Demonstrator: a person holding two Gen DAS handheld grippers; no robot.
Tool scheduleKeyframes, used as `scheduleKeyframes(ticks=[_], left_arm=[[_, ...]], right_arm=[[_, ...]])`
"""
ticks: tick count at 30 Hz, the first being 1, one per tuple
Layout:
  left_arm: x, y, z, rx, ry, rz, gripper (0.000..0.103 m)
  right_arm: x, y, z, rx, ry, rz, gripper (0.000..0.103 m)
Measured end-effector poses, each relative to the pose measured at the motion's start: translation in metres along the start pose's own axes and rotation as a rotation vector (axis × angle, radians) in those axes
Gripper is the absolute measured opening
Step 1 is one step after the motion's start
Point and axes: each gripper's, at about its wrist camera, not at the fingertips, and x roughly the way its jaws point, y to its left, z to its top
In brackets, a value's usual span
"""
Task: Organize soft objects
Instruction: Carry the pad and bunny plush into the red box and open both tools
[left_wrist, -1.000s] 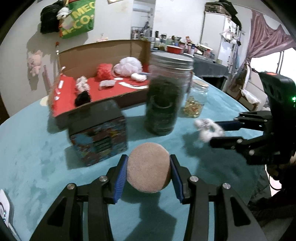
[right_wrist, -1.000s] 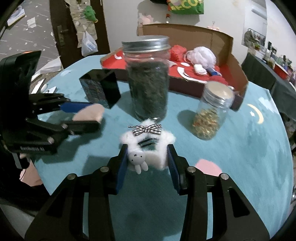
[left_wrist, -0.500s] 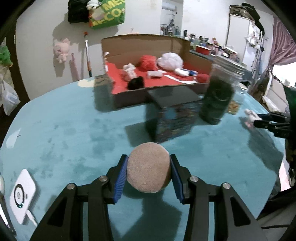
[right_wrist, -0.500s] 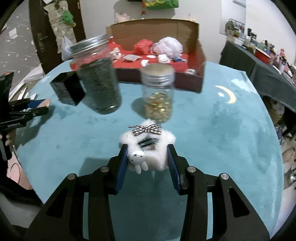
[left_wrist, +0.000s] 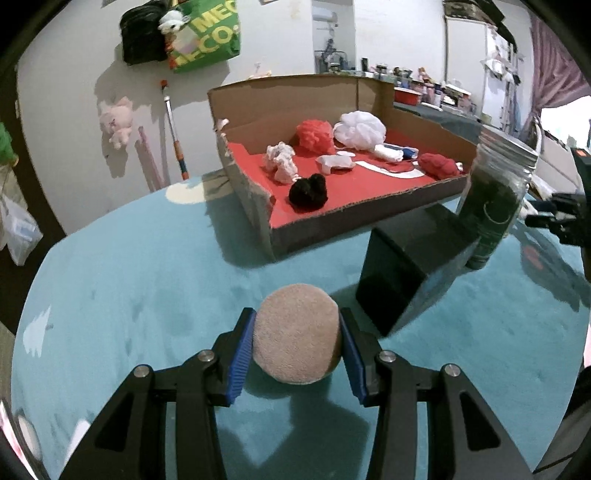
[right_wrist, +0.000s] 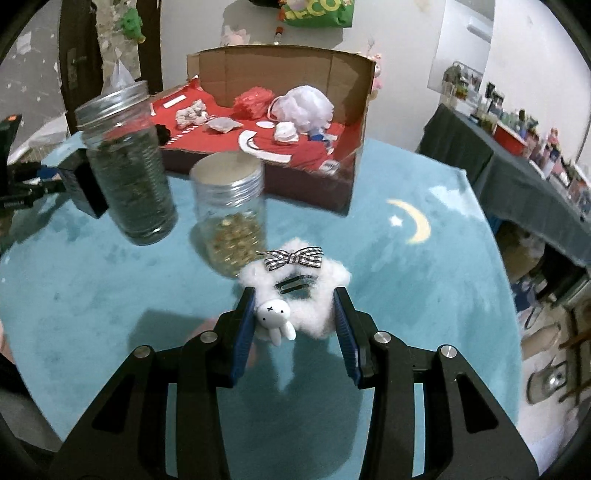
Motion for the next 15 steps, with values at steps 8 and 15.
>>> scheduleKeyframes(ticks=[8, 15], left_arm=[[0.006, 0.007, 0.017, 0.047, -0.003, -0.050, 0.047], [0.005, 0.010, 0.034, 0.076, -0.021, -0.083, 0.047]], right_arm=[[0.008, -0.008, 0.016, -0.075, -0.009, -0.019, 0.039], [0.011, -0.010, 0.028, -0.127, -0.015, -0.019, 0.039]])
